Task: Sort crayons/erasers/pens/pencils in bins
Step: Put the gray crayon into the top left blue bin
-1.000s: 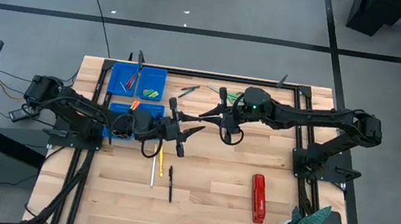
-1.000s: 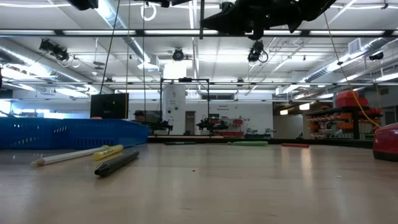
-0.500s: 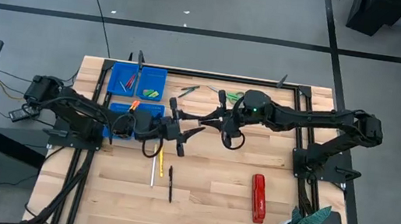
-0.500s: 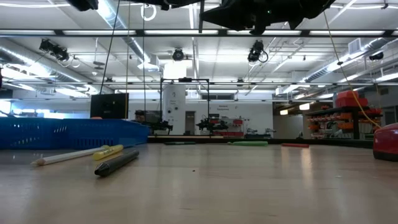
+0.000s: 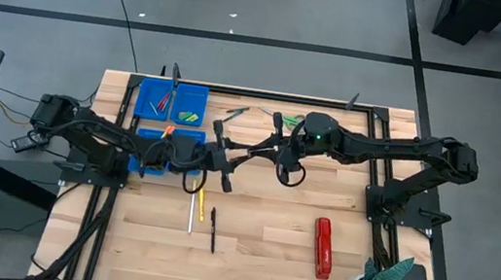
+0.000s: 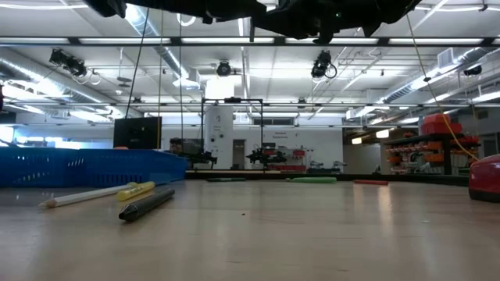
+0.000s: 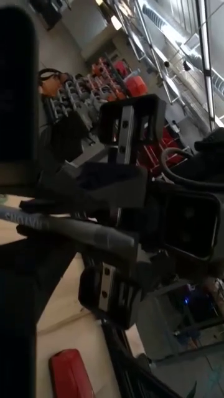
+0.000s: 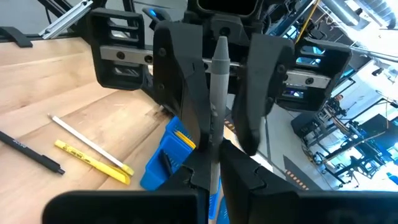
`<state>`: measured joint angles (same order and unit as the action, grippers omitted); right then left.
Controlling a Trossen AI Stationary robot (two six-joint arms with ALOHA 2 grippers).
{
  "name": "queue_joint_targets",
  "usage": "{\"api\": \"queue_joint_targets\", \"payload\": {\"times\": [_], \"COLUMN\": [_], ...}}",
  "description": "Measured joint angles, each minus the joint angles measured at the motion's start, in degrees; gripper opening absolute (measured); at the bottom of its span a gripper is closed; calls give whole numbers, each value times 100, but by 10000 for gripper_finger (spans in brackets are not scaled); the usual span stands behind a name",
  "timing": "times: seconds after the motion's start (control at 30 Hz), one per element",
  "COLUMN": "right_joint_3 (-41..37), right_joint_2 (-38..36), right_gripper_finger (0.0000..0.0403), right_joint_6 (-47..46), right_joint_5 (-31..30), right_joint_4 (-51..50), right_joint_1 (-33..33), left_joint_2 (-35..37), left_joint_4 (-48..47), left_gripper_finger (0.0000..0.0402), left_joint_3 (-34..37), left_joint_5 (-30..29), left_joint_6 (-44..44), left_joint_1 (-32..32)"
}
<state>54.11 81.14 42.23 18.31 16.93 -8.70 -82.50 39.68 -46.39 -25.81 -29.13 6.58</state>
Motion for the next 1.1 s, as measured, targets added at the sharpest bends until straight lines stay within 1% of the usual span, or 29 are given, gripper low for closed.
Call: {"api": "queue_joint_targets", "payload": {"times": [0.13, 0.23, 0.37, 0.53, 0.67, 0.87, 1.0, 1.1], "right_joint_3": [0, 0, 0, 2, 2, 2, 2, 2], "right_joint_2": [0, 0, 0, 1, 7, 9, 9, 9], "right_gripper_finger": [29, 29, 29, 30, 43, 74, 84, 87], "right_joint_6": [-32, -52, -52, -92, -106, -135, -225, -235], "right_joint_5": [4, 11, 32, 20, 17, 12, 14, 13], "right_joint_4": [-2, -43, -50, -43, -49, -69, -67, -67], "right_joint_1": [-16, -21, -16, -52, -114, -182, -178, -180], "left_joint_2": [0, 0, 0, 0, 42, 140, 129, 131], "left_joint_4": [-5, -20, -17, 94, 115, 112, 42, -61], "left_gripper_finger": [54, 36, 37, 58, 37, 34, 34, 34], "left_joint_3": [0, 0, 0, 0, -2, -15, -13, -13], "left_joint_5": [60, 110, 143, 187, 133, -313, -704, -1158], "left_joint_6": [-9, -27, -27, -159, -335, -505, -573, -717], "left_joint_1": [3, 1, 1, 2, 21, 139, 221, 284]}}
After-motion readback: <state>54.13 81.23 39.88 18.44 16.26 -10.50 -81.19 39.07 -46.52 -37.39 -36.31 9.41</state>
